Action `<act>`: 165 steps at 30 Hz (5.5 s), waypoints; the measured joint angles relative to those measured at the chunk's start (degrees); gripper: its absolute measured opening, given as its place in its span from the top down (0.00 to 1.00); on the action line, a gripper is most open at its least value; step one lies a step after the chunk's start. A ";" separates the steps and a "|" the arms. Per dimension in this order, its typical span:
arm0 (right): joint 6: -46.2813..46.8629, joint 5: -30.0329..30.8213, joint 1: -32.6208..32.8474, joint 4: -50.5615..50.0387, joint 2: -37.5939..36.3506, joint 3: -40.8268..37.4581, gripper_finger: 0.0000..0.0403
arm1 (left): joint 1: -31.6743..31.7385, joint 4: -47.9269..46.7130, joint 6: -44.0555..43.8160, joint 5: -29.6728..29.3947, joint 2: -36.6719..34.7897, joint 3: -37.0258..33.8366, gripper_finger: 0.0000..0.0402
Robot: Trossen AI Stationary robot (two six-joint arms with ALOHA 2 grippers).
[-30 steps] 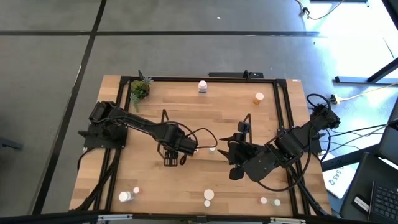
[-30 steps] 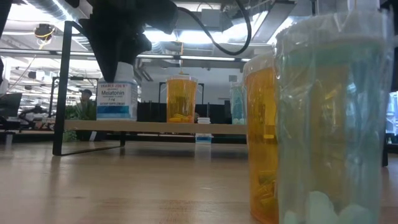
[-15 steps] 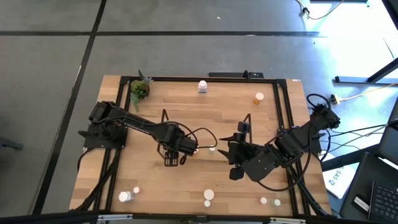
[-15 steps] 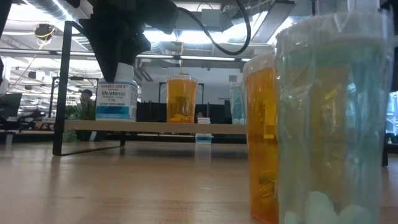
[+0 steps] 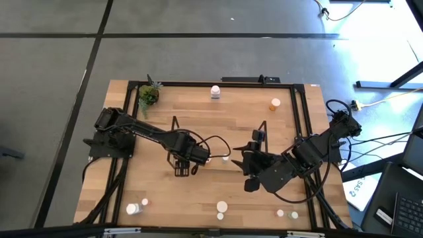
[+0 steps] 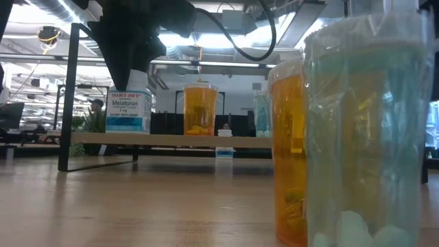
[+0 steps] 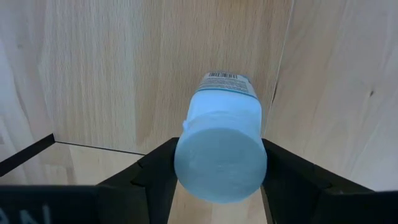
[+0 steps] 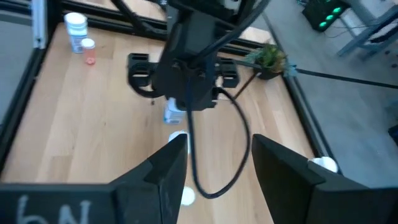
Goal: Pick and place medicine bottles onto shelf by color
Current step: Put the middle white pill bottle on the shelf, then put the bottom right pink pill bottle on the shelf aligned with the other pink pill bottle
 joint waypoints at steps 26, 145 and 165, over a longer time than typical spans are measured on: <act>-0.17 -10.05 0.01 0.66 0.00 0.00 0.55 | 0.00 0.04 -0.39 0.00 -0.02 0.02 0.49; 26.63 -37.18 12.64 -14.12 10.33 -0.76 0.55 | -46.51 -16.98 -53.25 -22.94 -4.26 21.03 0.24; 39.12 -47.93 16.17 -18.02 17.94 -0.83 0.55 | -46.40 -16.98 -52.63 -26.35 -3.93 21.00 0.24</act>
